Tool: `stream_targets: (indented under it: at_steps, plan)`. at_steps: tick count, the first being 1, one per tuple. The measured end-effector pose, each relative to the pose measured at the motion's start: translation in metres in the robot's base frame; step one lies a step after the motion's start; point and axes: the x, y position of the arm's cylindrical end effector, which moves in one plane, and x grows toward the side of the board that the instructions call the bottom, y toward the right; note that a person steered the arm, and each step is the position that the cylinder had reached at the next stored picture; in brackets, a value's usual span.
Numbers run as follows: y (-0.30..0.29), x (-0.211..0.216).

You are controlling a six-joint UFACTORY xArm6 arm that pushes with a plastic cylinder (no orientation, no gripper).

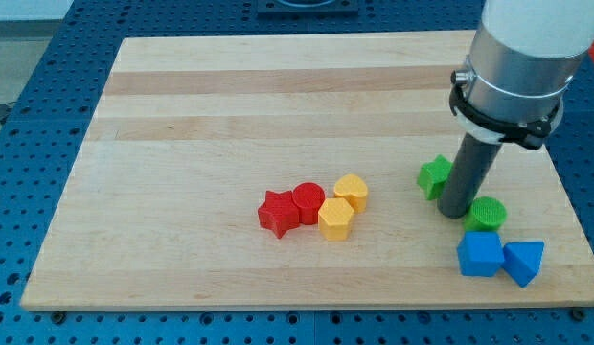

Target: Push the blue triangle into the green circle

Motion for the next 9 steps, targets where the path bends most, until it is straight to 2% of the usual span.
stream_targets:
  at_steps: [1,2,3,4,8,9]
  plan:
    - [0.0,0.0]
    - [-0.029,0.017]
    - [-0.058,0.07]
    - [-0.054,0.098]
    - [0.047,0.098]
    - [0.091,0.098]
